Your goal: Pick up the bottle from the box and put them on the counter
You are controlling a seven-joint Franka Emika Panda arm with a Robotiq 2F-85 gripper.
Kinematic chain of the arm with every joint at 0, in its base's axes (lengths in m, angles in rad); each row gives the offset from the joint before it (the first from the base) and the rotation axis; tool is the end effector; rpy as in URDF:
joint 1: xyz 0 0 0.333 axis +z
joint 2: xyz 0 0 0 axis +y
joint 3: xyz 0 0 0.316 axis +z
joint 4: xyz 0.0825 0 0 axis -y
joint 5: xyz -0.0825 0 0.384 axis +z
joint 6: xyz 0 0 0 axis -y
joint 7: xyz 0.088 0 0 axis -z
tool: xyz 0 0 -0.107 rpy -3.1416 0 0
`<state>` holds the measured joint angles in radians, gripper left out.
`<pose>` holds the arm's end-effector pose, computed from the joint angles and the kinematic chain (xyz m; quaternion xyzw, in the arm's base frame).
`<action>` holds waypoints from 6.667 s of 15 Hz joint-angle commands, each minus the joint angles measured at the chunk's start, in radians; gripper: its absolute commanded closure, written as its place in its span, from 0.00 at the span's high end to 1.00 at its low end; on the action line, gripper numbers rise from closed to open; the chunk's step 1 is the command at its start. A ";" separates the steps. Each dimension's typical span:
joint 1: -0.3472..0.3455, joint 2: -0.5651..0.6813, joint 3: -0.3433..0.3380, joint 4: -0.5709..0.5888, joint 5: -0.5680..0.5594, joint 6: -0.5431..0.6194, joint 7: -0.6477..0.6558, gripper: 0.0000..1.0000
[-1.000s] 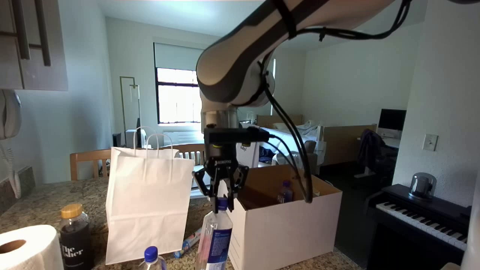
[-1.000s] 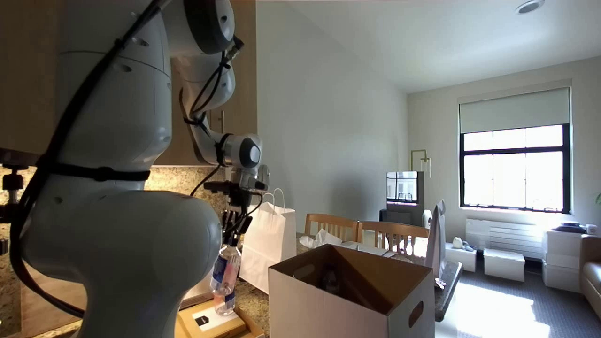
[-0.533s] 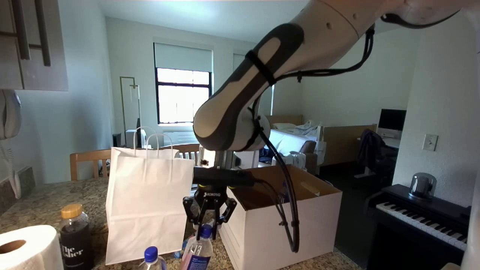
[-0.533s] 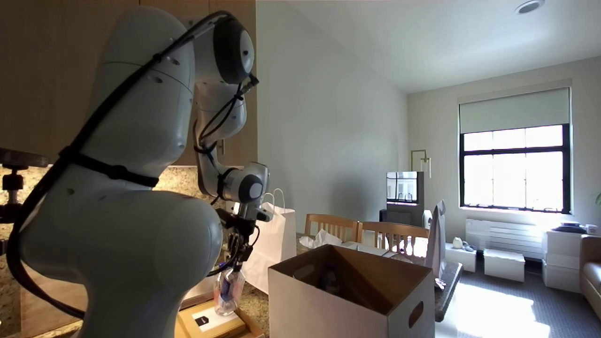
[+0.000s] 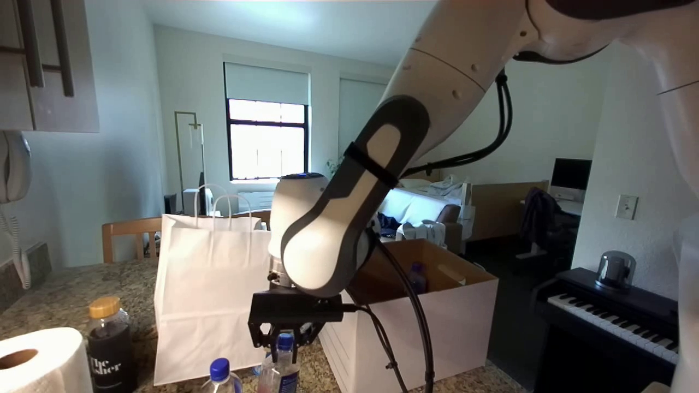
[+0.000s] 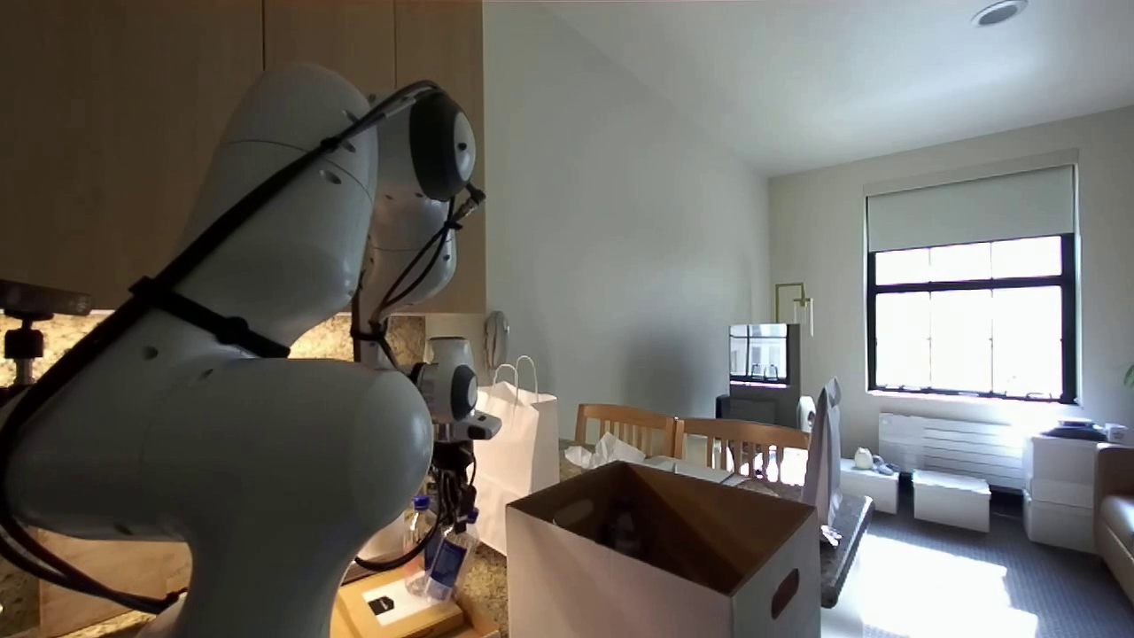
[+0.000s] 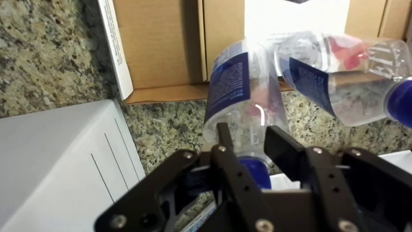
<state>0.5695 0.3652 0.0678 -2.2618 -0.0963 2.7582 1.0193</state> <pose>0.4409 0.3320 0.2109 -0.9865 0.1497 -0.0515 0.0428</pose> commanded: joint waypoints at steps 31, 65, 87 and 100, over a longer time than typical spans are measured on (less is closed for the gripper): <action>0.280 0.009 -0.048 -0.047 -0.808 -0.208 0.623 0.98; -0.262 -0.811 0.123 0.038 -0.158 -0.720 -0.035 1.00; -0.650 -0.182 -0.175 0.511 -0.200 -0.925 -0.769 1.00; -0.660 0.003 -0.164 0.690 0.040 -0.952 -0.820 1.00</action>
<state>-0.0865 0.3020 -0.0933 -1.6521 -0.0796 1.8474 0.2221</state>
